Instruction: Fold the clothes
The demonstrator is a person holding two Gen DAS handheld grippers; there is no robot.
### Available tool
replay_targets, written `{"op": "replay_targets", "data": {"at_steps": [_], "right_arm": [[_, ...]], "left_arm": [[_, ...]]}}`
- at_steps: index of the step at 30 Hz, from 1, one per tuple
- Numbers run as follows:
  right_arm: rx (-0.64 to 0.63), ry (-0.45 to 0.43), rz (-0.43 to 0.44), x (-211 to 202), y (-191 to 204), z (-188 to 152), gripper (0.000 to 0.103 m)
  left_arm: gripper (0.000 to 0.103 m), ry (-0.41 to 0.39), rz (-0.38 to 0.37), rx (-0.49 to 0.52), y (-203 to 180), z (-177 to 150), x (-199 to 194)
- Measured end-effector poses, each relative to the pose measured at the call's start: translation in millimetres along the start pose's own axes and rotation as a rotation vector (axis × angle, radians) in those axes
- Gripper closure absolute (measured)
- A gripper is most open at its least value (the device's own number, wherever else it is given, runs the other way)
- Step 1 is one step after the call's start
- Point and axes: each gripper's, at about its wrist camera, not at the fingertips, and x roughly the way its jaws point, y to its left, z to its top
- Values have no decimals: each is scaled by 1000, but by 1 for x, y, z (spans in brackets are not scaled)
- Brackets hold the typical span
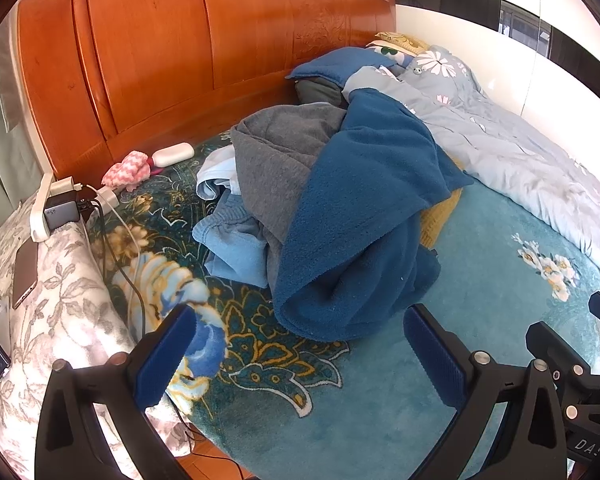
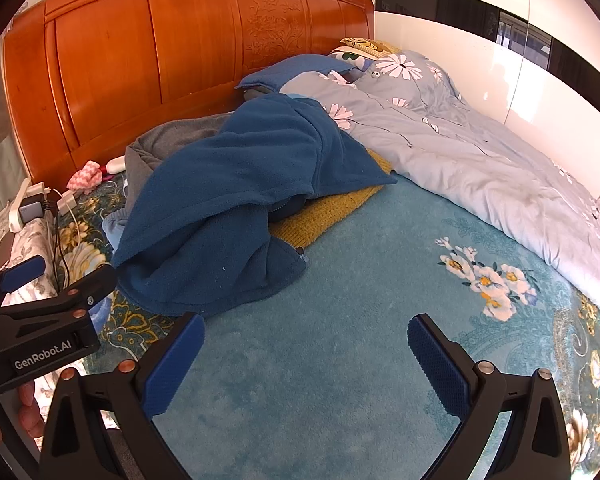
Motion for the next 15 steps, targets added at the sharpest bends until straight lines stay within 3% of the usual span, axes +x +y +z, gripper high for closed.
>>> {"op": "replay_targets", "data": {"at_steps": [15], "right_arm": [[-1,7,1,1,0,0,0]], "left_arm": [[0,-9,-9,4,0,2,1]]}}
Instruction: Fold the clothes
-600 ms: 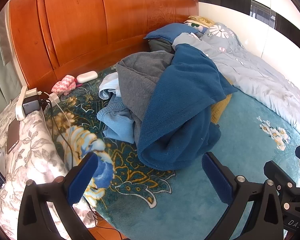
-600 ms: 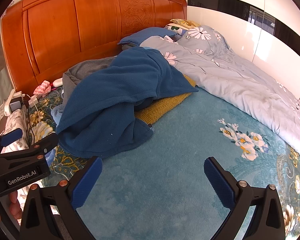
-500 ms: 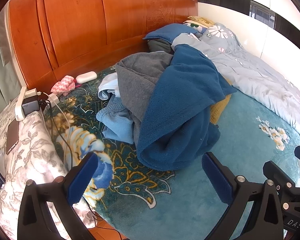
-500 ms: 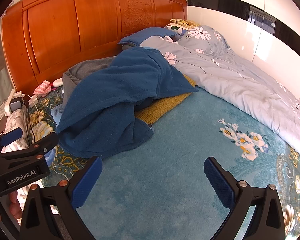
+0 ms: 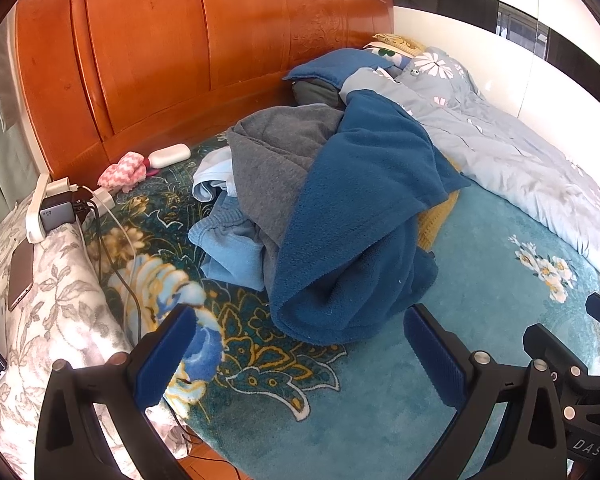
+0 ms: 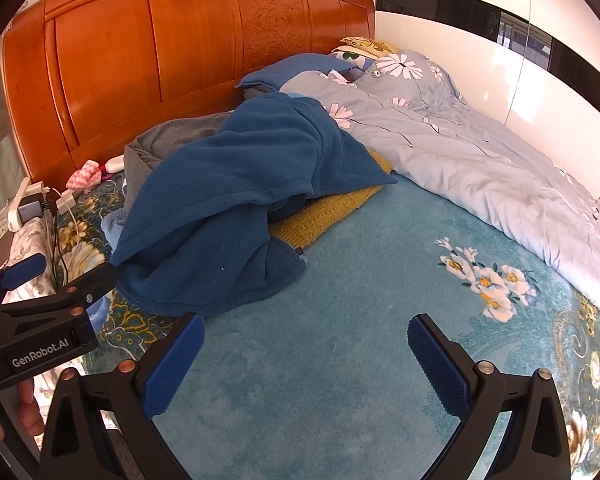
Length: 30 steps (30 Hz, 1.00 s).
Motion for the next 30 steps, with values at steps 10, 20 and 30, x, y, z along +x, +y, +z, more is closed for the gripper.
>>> {"op": "replay_targets", "data": {"at_steps": [10,20,30], "right_arm": [[-4,-3,2,0,1,0,0],[-2,-2,1,1,1,0,0],[-2,-4,5,0,-1,0,0]], "left_arm": [[0,2,-1,-7,0,0,0],[0,4,-3,1,-2,0,-1],[0,9,-3,-4,-2,1,-1]]}}
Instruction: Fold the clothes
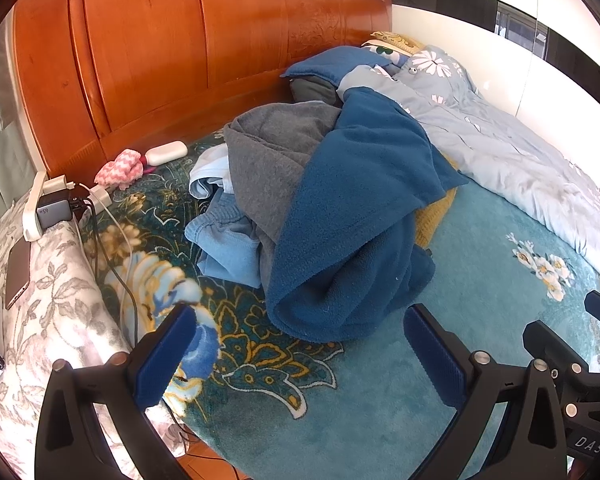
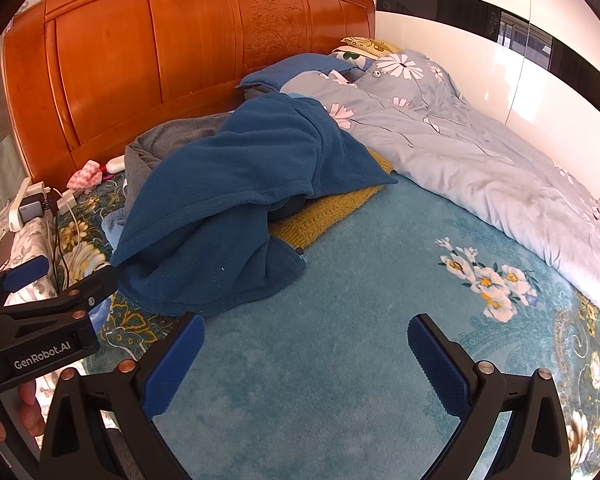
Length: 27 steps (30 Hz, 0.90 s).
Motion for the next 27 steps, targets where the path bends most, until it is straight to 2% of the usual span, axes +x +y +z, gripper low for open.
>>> {"op": "replay_targets", "data": {"at_steps": [19,27], "right_arm": [[-2,3,0,1,2,1,0],[-5,4,-7,4,-2,1,0]], "left_arm": [[0,7,-2,-12,2,-1,2],[0,-12,-43,-21,6,4,9]]}}
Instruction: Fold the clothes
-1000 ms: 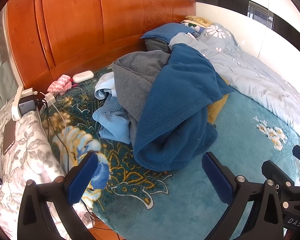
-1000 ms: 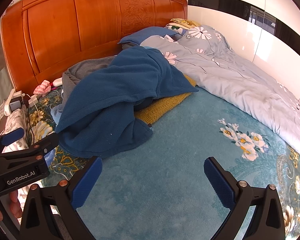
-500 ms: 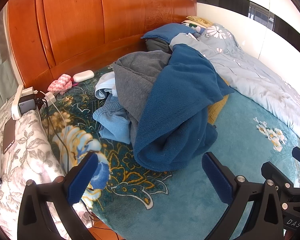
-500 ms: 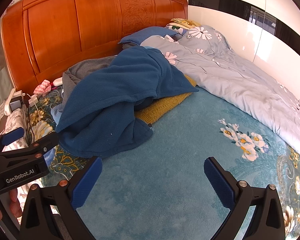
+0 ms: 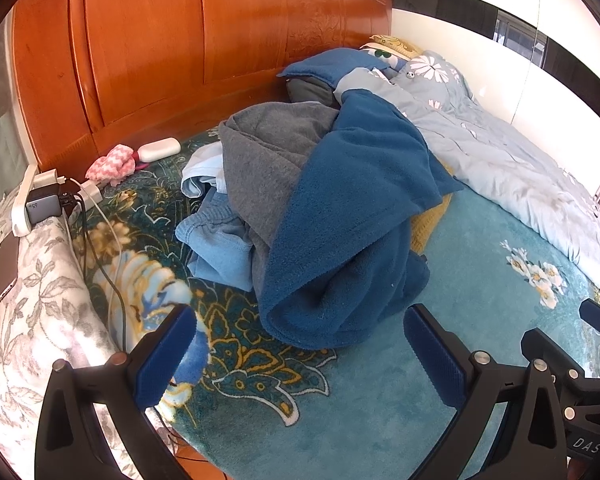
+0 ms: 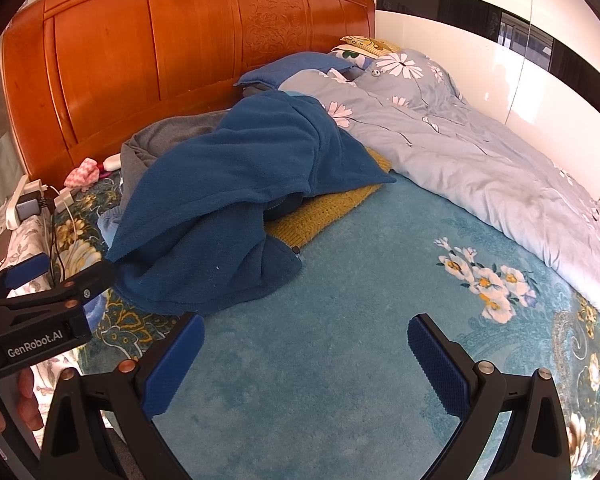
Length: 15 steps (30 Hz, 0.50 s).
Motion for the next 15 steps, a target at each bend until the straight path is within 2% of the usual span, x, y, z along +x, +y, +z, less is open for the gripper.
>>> {"op": "replay_targets", "data": {"at_steps": [11,12,14,15], "right_arm": [[-1,3,1,25,-9,25,0],[-7,4,-1,27,-10,27,0],[-9,11,-13,33,-11,29,0],[-7,15,-15,36,-12,30,0]], "left_arm": [[2,-49,-2,143,-17,22,36],[6,-46,-2,149,-16,22,41],[32,-19,-2,153,-15,21,51],[37,0,-4,154,-15,20,58]]}}
